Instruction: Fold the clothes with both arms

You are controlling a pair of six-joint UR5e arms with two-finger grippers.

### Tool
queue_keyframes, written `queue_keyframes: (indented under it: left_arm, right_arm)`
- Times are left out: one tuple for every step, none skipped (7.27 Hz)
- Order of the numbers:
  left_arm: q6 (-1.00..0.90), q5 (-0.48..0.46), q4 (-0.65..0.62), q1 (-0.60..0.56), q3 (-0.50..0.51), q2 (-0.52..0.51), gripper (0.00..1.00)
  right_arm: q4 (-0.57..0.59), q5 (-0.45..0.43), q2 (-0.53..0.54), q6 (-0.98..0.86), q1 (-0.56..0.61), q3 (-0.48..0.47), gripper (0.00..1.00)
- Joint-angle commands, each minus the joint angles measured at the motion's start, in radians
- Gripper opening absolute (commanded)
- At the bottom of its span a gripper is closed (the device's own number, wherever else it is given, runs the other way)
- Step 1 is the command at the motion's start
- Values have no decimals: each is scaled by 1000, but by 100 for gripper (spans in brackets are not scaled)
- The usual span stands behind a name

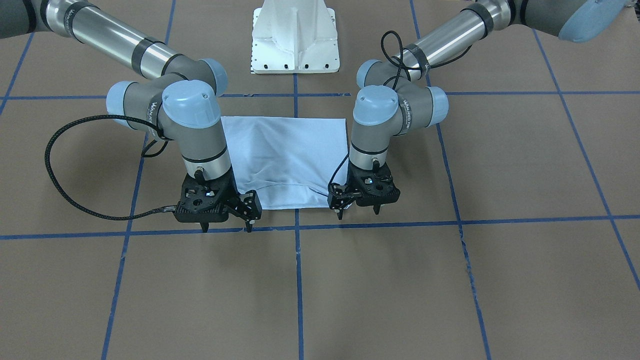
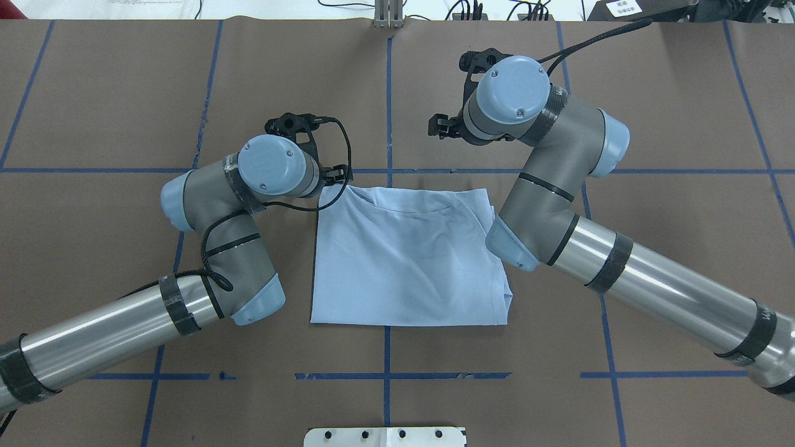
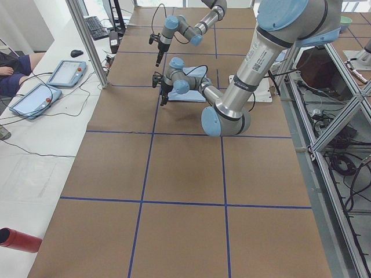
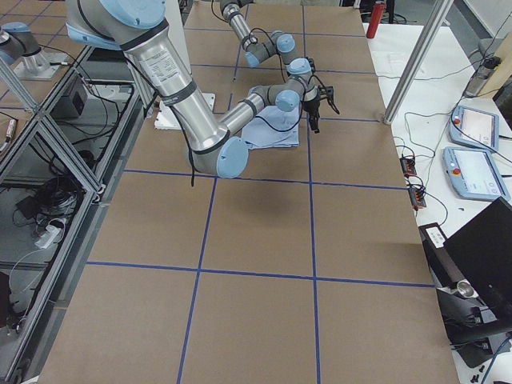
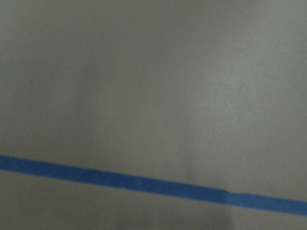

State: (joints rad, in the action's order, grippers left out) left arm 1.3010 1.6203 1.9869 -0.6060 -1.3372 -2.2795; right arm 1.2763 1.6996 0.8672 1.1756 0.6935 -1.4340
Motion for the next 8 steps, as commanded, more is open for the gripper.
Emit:
queue_keyframes:
  left_arm:
    - [-64, 95, 50, -56, -19, 6, 100]
    - [-83, 140, 84, -66, -51, 36, 100]
    - [-83, 141, 96, -66, -75, 61, 100]
    - [-83, 141, 98, -66, -76, 61, 100]
    - [-83, 141, 98, -66, -76, 61, 100]
    - [-83, 141, 99, -66, -76, 63, 100]
    - [-83, 141, 99, -66, -76, 63, 100]
    - [-83, 141, 99, -66, -76, 63, 100]
  right_arm:
    - [-2, 0, -2, 66, -21, -19, 100]
    - [3, -3, 6, 97, -61, -63, 100]
    - [14, -36, 30, 151, -95, -90, 100]
    - [12, -125, 42, 179, -148, -91, 100]
    - [14, -177, 56, 177, -176, -85, 93]
    - [14, -198, 77, 162, -189, -80, 81]
    - [14, -195, 81, 159, -189, -80, 60]
    - [14, -189, 82, 160, -189, -91, 57]
